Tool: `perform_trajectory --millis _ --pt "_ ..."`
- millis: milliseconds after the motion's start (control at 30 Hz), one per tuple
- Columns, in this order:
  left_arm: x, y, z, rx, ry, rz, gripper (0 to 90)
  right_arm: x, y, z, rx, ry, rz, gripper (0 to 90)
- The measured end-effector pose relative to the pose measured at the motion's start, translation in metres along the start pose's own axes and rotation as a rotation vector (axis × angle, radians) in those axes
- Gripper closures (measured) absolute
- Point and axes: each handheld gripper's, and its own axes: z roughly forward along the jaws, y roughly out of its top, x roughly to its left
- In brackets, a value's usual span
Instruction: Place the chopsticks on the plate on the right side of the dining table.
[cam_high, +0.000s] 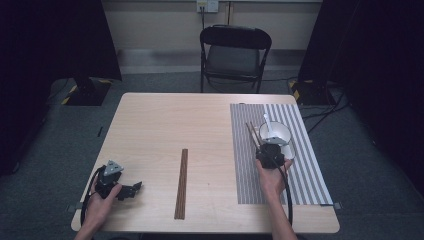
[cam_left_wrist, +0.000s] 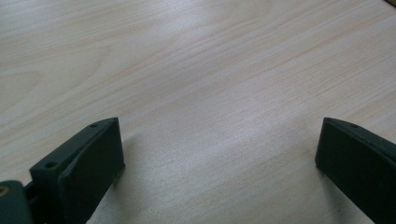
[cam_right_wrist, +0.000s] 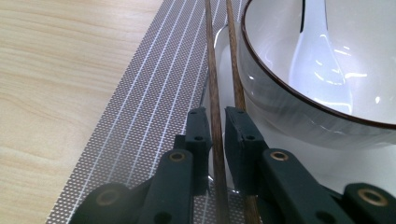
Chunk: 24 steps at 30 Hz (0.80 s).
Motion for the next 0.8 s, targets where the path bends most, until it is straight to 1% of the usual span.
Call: perform_trajectory --millis 67,133,200,300,367,433,600,800 --pt "0.000 0.000 0.000 0.000 0.000 0.001 0.5 0.002 0.000 -0.002 -0.002 0.013 -0.007 86.3" --pt "0.000 0.000 0.000 0.000 0.000 0.000 0.5 0.004 0.000 -0.002 0.001 0.030 -0.024 89.9" --pt "0.000 0.000 0.000 0.000 0.000 0.001 0.4 0.007 0.000 0.000 0.011 0.044 -0.036 90.0" --pt "0.000 0.000 0.000 0.000 0.000 0.001 0.5 0.008 -0.001 0.005 0.032 0.036 -0.033 90.0" --pt "0.000 0.000 0.000 0.000 0.001 0.000 0.4 0.005 -0.002 0.007 0.038 0.023 -0.021 90.0" --pt "0.000 0.000 0.000 0.000 0.000 0.001 0.5 0.002 -0.002 0.008 0.037 0.019 -0.005 90.0" --pt "0.000 0.000 0.000 0.000 0.000 0.001 0.5 -0.002 -0.003 0.009 0.045 0.005 -0.001 90.0" --pt "0.000 0.000 0.000 0.000 0.000 0.000 0.4 0.000 -0.003 0.009 0.047 0.009 -0.003 90.0"
